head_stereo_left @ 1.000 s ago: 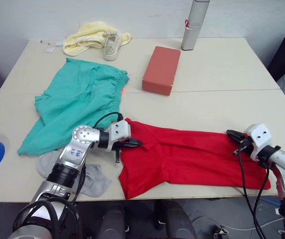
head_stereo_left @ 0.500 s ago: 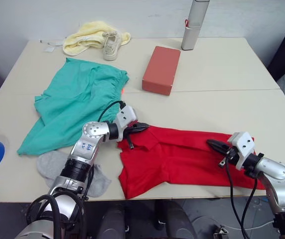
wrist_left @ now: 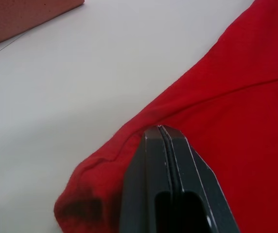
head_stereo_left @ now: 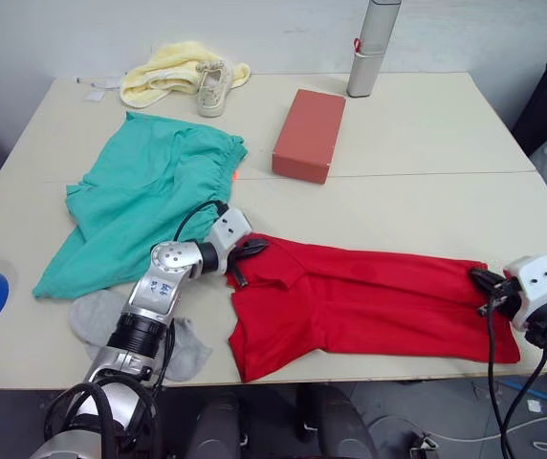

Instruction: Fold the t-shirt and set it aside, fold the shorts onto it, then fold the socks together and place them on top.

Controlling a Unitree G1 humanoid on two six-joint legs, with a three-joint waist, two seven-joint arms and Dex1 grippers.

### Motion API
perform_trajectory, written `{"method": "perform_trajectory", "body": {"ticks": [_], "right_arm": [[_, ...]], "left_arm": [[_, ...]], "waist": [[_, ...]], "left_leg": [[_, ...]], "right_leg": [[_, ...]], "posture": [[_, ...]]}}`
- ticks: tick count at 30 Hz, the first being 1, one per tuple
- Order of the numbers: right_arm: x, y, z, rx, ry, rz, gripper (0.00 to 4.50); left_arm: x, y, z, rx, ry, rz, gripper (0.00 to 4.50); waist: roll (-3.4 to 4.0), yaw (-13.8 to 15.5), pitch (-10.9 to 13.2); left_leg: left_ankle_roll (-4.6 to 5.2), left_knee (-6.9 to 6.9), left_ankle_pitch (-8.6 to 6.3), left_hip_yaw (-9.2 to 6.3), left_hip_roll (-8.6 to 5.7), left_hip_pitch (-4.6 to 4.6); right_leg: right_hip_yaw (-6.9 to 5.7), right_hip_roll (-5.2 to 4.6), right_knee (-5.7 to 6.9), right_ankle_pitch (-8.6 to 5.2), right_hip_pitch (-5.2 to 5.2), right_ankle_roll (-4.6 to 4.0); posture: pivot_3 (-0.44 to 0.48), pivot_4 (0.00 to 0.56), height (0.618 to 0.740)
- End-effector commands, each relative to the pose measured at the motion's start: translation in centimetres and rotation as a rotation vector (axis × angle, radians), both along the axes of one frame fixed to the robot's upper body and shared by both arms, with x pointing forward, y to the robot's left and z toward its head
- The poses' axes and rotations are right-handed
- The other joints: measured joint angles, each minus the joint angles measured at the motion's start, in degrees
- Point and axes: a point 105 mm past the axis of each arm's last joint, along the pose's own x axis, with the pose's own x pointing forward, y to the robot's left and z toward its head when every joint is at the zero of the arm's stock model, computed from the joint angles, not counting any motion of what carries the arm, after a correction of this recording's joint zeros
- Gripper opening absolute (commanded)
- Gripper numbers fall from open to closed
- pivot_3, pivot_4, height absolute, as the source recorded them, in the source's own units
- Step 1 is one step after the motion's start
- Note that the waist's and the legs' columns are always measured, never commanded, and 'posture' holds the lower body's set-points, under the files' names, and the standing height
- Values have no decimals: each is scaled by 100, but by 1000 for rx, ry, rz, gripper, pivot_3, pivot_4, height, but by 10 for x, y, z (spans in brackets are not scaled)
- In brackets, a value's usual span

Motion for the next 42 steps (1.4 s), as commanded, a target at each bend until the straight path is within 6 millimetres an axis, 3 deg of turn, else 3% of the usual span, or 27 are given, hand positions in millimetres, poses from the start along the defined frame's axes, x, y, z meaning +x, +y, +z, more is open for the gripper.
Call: {"method": "perform_trajectory", "body": {"ticks": [1,4,7,10,12,14,19,23,26,31,34,35,37,42], "right_arm": [[1,-18,13,-10,-23,-65,18],[2,-30,27,-7,-63,-98,18],[2,-30,43,-2,-130,-56,18],[-2,-3,63,108,-196,95,18],[-9,25,57,137,-145,222,18],[-14,46,42,116,-84,296,18],[-19,65,18,89,-33,306,18],[-18,55,2,73,-10,237,18],[-18,42,-5,51,-3,180,18],[-22,10,-1,28,-40,44,18],[-24,5,18,57,-138,39,18],[-25,15,36,94,-237,101,18],[-28,29,52,134,-283,170,18],[-53,80,55,160,-170,413,18]], "left_arm": [[-4,2,0,0,0,-4,0],[-8,1,3,-18,-17,-27,0],[-12,-2,13,-62,-52,-66,0],[-27,-22,48,-246,-131,-204,0],[-38,-31,52,-269,-118,-276,0],[-46,-38,39,-215,-92,-325,0],[-57,-46,19,-146,-30,-356,0],[-62,-41,-7,-27,25,-353,0],[-60,-35,-16,31,44,-330,0],[-58,-23,-11,27,27,-306,0],[-60,-23,5,-46,-60,-336,0],[-63,-26,15,-94,-85,-358,0],[-72,-30,32,-164,-115,-426,0],[-104,-37,43,-192,-78,-615,0]], "waist": [[0,-1,0],[1,2,-1],[3,3,-1],[4,1,-1],[3,5,-1],[5,10,-2],[5,7,-2],[5,6,-2],[5,8,-2],[7,5,-3],[7,1,-4],[7,1,-3],[8,1,-3],[9,7,-4]], "left_leg": [[0,0,0,1,-1,0],[0,1,0,1,-2,-1],[0,-3,0,1,-1,-1],[0,-3,0,2,-1,-4],[0,-2,0,0,2,-6],[-1,-4,0,-2,2,-3],[-5,-3,-2,-1,-1,0],[-4,-3,-3,-2,-1,-1],[-3,-4,-4,-2,0,-1],[-1,-4,-5,-5,1,2],[-1,-5,-5,-4,0,1],[0,-5,-5,-4,0,0],[0,-8,-5,-4,2,-1],[-3,-18,-5,-7,4,0]], "right_leg": [[1,-1,0,0,0,0],[1,-2,0,0,0,0],[0,-1,-2,0,-1,0],[0,0,-3,0,-3,0],[0,-1,-2,0,-3,1],[-2,0,-3,1,0,1],[1,2,-4,0,3,1],[1,1,-4,0,1,1],[0,1,-6,-1,1,-2],[0,-1,-7,-1,4,-2],[0,-2,-7,-1,4,-2],[1,-3,-7,-1,2,-2],[0,-2,-7,-1,1,-2],[-1,-1,-9,-1,2,-2]], "posture": [[0,150,740],[0,150,740],[0,150,740],[0,150,740],[0,150,740],[0,150,740],[0,150,740],[0,150,740],[0,150,740],[0,150,740],[0,150,740],[0,150,740],[0,150,740],[0,150,740]]}}
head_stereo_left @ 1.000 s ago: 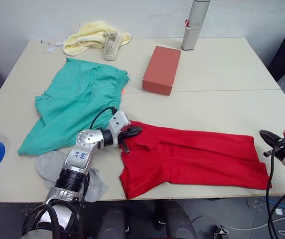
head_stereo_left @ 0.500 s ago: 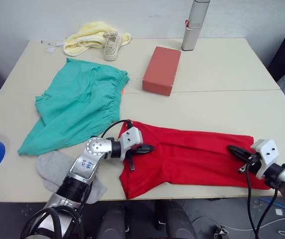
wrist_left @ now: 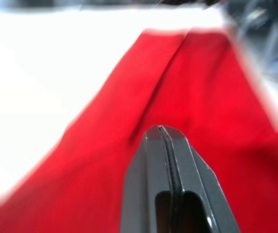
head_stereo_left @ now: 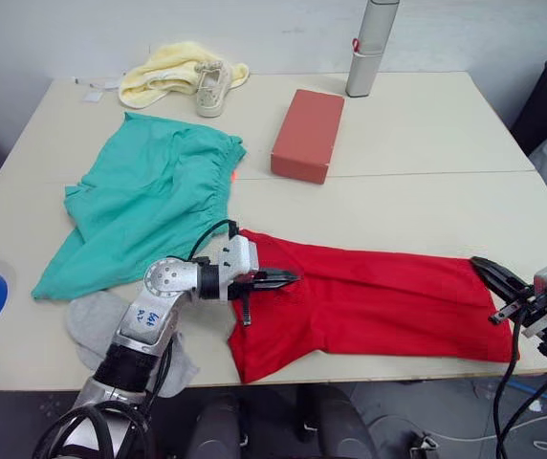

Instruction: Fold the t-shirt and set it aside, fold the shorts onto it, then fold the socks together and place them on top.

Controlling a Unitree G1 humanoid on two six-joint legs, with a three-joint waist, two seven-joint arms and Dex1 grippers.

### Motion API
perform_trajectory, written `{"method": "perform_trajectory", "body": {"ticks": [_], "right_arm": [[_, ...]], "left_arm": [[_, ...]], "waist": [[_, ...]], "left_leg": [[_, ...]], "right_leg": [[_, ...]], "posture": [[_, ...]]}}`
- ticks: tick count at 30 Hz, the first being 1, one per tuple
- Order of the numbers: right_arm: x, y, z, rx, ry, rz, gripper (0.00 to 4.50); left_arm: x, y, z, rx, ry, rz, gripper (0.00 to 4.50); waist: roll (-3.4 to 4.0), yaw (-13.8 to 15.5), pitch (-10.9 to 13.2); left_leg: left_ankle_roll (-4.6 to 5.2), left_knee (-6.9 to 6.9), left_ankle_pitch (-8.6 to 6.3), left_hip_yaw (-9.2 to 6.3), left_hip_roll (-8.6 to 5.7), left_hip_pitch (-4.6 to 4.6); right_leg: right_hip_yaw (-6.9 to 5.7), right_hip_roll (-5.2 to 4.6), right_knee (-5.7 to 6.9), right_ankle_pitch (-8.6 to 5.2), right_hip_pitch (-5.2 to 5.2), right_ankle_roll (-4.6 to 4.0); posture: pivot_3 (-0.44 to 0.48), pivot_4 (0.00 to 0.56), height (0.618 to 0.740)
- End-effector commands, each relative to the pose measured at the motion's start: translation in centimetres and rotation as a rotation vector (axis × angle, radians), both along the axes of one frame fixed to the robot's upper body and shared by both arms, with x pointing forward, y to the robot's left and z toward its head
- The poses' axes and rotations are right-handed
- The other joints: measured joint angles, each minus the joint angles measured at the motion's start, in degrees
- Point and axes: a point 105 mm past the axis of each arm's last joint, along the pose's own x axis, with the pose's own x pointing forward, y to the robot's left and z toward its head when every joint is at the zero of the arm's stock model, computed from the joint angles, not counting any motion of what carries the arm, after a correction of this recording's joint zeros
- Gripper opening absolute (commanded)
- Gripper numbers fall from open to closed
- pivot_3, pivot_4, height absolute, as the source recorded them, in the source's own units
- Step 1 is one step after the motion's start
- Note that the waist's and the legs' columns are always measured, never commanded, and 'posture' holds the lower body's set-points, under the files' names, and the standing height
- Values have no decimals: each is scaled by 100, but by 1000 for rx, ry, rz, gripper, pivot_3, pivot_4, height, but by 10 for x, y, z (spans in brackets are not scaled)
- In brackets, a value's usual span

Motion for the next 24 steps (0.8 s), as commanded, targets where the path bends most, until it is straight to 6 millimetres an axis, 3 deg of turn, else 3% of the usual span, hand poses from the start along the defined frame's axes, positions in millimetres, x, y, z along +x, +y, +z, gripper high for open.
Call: {"method": "perform_trajectory", "body": {"ticks": [1,4,6,8,11,18,24], "right_arm": [[-26,38,0,-37,68,206,18],[-53,63,-14,-34,159,318,18],[-64,70,-23,-51,204,354,18],[-74,72,-49,-89,270,350,18],[-75,65,-74,-109,309,261,18],[-60,28,-81,-156,317,84,18],[-59,-1,-82,-144,341,-21,18]], "left_arm": [[-29,-3,2,44,18,-152,0],[-46,0,-11,129,42,-216,0],[-51,1,-14,135,61,-209,0],[-51,4,-38,240,28,-170,0],[-41,9,-61,311,44,-45,0],[-33,41,-72,445,101,52,0],[-49,55,-74,492,161,34,0]], "waist": [[2,5,-1],[14,18,-9],[14,13,-9],[8,10,-15],[2,10,-22],[1,-5,-42],[10,-1,-47]], "left_leg": [[0,1,0,0,-1,-1],[-1,-21,0,-6,-2,4],[2,-24,-1,-5,-4,2],[13,-21,-7,-4,-6,0],[40,-31,-23,-4,-6,11],[39,-47,-22,-3,-5,17],[26,-84,-25,-1,1,85]], "right_leg": [[0,0,-2,0,1,0],[-7,4,-21,-1,6,-2],[-5,2,-29,0,6,0],[-3,-1,-34,4,7,5],[-4,0,-42,3,14,1],[-3,-5,-41,-3,9,-13],[-5,-4,-48,-16,61,-33]], "posture": [[0,150,740],[0,150,740],[0,150,740],[0,150,740],[0,150,740],[0,150,740],[0,150,740]]}}
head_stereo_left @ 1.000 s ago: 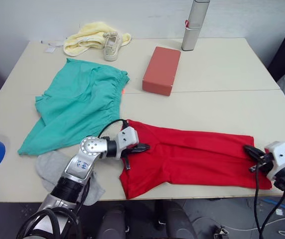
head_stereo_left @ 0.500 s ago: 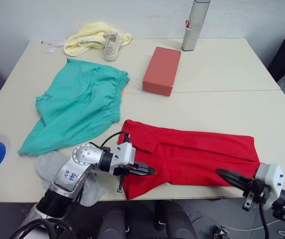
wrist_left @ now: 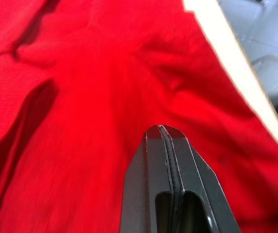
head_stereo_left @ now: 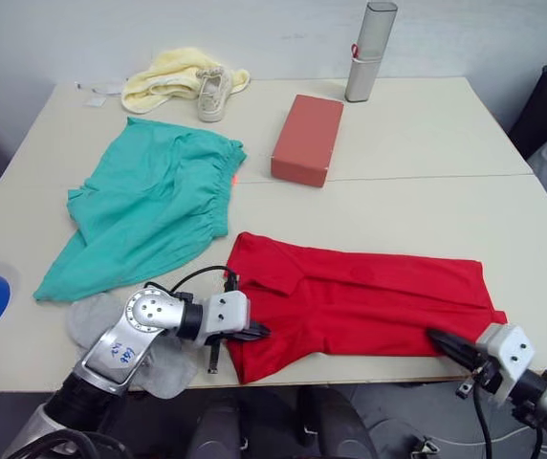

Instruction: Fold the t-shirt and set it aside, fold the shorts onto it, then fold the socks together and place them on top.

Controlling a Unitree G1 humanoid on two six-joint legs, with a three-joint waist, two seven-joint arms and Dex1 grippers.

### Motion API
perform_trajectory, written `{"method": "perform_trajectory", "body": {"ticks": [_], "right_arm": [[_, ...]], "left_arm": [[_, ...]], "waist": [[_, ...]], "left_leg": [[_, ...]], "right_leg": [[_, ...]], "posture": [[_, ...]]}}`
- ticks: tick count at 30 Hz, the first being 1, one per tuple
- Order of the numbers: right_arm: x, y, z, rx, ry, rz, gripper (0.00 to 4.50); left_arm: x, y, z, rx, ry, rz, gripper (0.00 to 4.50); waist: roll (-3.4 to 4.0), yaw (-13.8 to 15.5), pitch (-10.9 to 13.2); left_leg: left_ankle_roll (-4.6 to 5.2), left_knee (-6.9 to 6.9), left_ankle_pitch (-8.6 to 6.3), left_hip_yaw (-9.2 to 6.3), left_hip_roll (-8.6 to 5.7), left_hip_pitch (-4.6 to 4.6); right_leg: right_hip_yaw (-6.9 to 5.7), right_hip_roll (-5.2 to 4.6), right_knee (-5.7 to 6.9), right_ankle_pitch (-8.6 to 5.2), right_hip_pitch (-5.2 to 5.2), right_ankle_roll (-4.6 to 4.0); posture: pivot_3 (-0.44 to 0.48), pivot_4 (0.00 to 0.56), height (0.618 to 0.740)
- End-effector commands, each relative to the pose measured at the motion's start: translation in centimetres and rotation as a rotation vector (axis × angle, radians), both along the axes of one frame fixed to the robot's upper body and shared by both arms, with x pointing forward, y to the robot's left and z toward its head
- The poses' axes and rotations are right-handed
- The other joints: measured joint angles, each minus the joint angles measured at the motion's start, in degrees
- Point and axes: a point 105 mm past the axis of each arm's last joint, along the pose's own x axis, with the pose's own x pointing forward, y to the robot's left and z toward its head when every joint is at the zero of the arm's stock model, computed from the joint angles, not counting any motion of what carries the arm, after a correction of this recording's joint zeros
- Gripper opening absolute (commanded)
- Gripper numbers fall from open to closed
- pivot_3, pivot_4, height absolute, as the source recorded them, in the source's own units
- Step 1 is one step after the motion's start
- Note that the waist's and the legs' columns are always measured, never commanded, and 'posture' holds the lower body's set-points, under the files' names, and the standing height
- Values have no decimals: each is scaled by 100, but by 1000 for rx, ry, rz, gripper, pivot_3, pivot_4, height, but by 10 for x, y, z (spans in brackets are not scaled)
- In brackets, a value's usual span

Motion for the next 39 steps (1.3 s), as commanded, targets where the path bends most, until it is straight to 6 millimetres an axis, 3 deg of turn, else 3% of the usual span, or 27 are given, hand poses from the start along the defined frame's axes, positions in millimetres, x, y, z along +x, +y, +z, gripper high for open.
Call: {"method": "perform_trajectory", "body": {"ticks": [1,7,11,13,15,18,21,27,32,39], "right_arm": [[-7,-25,-4,-25,44,-75,18],[-13,-42,-1,-27,53,-98,18],[-12,-44,24,104,-16,-113,18],[-17,-35,40,232,21,-81,18],[-21,-28,56,272,64,-26,387],[-16,-32,69,249,56,-35,1238],[11,-55,89,199,42,-98,2345],[57,-80,90,44,111,-160,4400],[90,-85,84,15,181,-182,4500],[107,-90,63,-56,320,-204,4500]], "left_arm": [[-10,14,-11,65,72,31,0],[-7,14,-9,53,52,50,0],[-1,4,10,-88,9,50,0],[1,-5,30,-227,-10,43,0],[1,-11,58,-403,16,24,0],[-4,-11,71,-483,73,-7,0],[-3,-3,83,-507,82,-7,902],[0,3,104,-503,-44,-54,2787],[0,7,110,-496,-71,-70,4415],[-1,14,110,-540,6,-20,4465]], "waist": [[4,-1,-2],[-1,7,-7],[13,10,1],[24,10,5],[32,12,5],[15,3,6],[14,-43,10],[14,14,13],[14,-9,16],[16,-24,17]], "left_leg": [[-1,-4,-1,-1,1,8],[0,-6,-2,-3,1,13],[1,-6,-2,-3,1,9],[3,-6,-1,-3,0,6],[3,-5,-1,-4,2,1],[4,-3,0,-10,3,1],[2,-4,-2,-4,1,3],[3,-1,0,-4,-2,-3],[-22,3,14,3,-4,-16],[-32,6,19,6,1,-18]], "right_leg": [[-1,0,-3,-2,10,-2],[-1,0,-9,-3,20,-4],[-1,-1,-9,-2,17,-3],[0,-4,-9,-1,15,-1],[-1,-4,-6,0,10,1],[-5,-3,-6,1,14,4],[-3,4,-10,1,17,4],[-4,17,-22,4,11,9],[-1,16,-33,7,4,15],[1,18,-32,7,0,19]], "posture": [[0,150,740],[0,150,740],[0,150,740],[0,150,740],[0,150,740],[0,150,740],[0,150,740],[0,150,740],[0,150,740],[0,150,740]]}}
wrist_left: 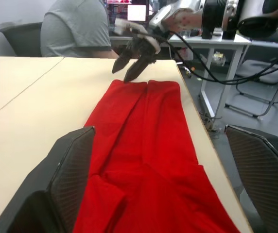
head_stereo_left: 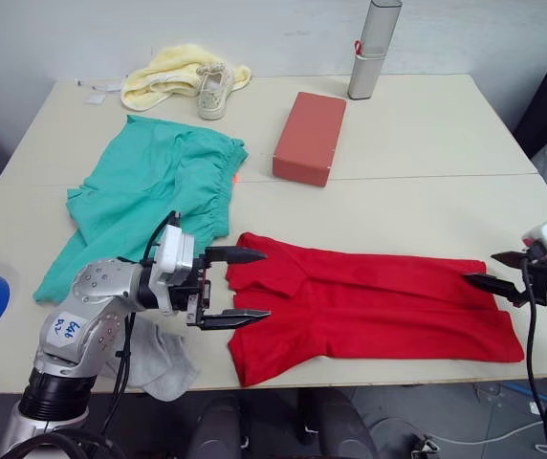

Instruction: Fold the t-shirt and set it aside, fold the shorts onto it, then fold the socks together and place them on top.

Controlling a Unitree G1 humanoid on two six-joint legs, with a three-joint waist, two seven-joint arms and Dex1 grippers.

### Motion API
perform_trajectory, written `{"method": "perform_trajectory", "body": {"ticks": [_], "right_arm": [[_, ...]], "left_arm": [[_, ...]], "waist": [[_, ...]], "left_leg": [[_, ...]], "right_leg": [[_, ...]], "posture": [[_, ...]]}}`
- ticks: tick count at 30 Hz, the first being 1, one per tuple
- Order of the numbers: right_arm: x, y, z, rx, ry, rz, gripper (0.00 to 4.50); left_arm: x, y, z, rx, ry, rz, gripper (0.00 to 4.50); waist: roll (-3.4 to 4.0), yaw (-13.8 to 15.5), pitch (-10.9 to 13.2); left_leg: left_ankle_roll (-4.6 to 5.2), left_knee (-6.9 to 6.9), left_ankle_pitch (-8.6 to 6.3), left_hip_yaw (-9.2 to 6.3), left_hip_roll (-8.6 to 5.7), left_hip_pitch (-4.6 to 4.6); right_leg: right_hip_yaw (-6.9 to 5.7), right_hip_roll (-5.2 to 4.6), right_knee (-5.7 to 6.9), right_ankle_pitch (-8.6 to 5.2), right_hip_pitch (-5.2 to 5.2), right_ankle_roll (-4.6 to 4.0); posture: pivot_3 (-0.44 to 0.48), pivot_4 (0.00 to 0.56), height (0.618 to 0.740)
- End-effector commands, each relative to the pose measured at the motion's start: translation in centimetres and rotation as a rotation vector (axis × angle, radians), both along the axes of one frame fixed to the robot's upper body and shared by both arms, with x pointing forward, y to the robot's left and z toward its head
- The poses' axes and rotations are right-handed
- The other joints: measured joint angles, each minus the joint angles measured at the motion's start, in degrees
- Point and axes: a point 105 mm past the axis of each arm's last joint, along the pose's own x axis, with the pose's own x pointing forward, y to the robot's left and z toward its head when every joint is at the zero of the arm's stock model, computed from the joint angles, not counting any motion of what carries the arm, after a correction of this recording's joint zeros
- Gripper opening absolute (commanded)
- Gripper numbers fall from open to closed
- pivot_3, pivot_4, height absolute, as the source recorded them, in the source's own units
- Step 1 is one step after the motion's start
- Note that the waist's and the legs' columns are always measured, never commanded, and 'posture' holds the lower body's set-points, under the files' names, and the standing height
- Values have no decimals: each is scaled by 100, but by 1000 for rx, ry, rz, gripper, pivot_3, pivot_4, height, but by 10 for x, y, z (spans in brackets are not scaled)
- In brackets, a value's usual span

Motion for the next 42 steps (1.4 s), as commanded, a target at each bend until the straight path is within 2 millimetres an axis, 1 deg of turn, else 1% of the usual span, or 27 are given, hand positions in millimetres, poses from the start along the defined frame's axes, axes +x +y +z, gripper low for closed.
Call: {"method": "perform_trajectory", "body": {"ticks": [1,4,7,11,16,17,18,19,24,26,30,33,35,37,40,42], "right_arm": [[4,-7,2,-45,44,-4,4500],[10,-3,-2,-65,69,29,4500],[21,-1,-6,-78,68,13,3899],[28,5,-13,-96,91,28,2562],[30,4,-15,-119,109,43,785],[31,5,-15,-120,110,46,520],[32,6,-13,-125,108,58,141],[38,6,-8,-147,77,58,15],[68,6,10,-251,-88,24,15],[80,9,15,-290,-151,21,15],[99,24,22,-371,-254,50,15],[106,33,24,-398,-297,82,15],[108,38,27,-357,-324,95,15],[106,42,30,-278,-319,116,15],[101,40,36,-257,-348,139,674],[97,35,43,-265,-388,146,1391]], "left_arm": [[-4,3,6,-14,-26,11,4465],[-1,3,5,-22,-26,31,4465],[2,4,4,-33,-28,50,4500],[4,4,3,-31,-35,61,4500],[4,6,1,-25,-36,65,4500],[6,5,1,-23,-40,68,4500],[7,6,0,-20,-44,73,4500],[7,6,0,-17,-49,76,4500],[11,6,-3,-13,-67,88,4500],[12,5,-3,-14,-73,94,4500],[15,7,-5,-8,-84,117,4500],[17,8,-6,-1,-90,132,4500],[19,9,-7,5,-97,141,4500],[21,9,-8,16,-106,153,4500],[25,10,-12,36,-79,157,4500],[30,10,-14,42,-58,165,4500]], "waist": [[1,-11,0],[1,-15,0],[1,-34,0],[1,-108,0],[-4,-134,-2],[-4,-134,-3],[-4,-134,-3],[-5,-134,-3],[-4,-167,-2],[-2,-172,-1],[0,-190,0],[5,-190,4],[5,-190,4],[5,-187,4],[7,-174,5],[7,-160,6]], "left_leg": [[-2,0,1,1,0,1],[-5,2,3,0,0,2],[-6,2,4,1,-1,4],[-9,1,4,1,2,4],[-10,3,4,0,1,7],[-10,3,3,0,1,8],[-10,4,3,0,0,9],[-10,4,3,0,0,10],[-10,3,3,2,-2,11],[-11,0,3,4,-2,10],[-18,0,7,8,1,2],[-20,0,8,9,1,1],[-19,0,9,10,1,-1],[-19,0,9,10,1,-1],[-18,0,9,10,1,-1],[-17,1,10,10,1,-1]], "right_leg": [[1,0,2,0,-1,0],[1,0,6,0,-1,0],[2,-2,9,1,0,1],[1,-1,9,1,0,1],[0,-3,8,2,6,2],[0,-4,8,2,7,2],[0,-5,8,2,8,3],[0,-6,7,2,9,2],[1,-9,8,3,9,2],[1,-8,9,2,5,2],[3,-4,14,2,-8,1],[4,-3,15,2,-9,1],[5,-3,15,2,-10,1],[5,-4,14,2,-10,1],[5,-4,16,2,-10,2],[5,-4,18,2,-10,2]], "posture": [[0,150,740],[0,150,740],[0,150,740],[0,150,740],[0,150,740],[0,150,740],[0,150,740],[0,150,740],[0,150,740],[0,150,740],[0,150,740],[0,150,740],[0,150,740],[0,150,740],[0,150,740],[0,150,740]]}}
